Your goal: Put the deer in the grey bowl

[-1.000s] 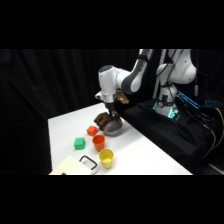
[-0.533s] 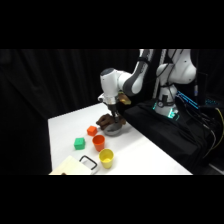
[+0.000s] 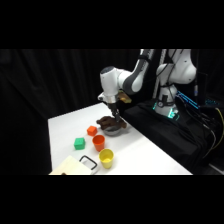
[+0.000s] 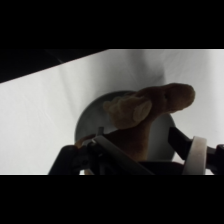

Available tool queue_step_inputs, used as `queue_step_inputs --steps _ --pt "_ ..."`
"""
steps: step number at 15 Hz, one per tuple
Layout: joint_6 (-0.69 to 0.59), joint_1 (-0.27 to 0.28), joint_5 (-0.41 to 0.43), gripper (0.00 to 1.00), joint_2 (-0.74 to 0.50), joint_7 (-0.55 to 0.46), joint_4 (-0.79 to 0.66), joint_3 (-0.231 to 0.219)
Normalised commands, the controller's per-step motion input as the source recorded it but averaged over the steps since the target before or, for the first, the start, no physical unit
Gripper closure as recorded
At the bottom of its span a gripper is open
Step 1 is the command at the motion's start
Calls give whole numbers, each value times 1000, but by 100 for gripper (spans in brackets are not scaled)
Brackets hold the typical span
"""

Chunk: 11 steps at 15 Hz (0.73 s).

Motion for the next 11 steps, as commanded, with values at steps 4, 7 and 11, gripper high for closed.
queue_step_inputs --steps 4,7,11 --pt "-403 14 -19 0 -521 -114 -10 -7" --pt "-464 -15 8 0 -468 -145 121 14" --pt "-346 -28 63 0 -277 -192 178 15"
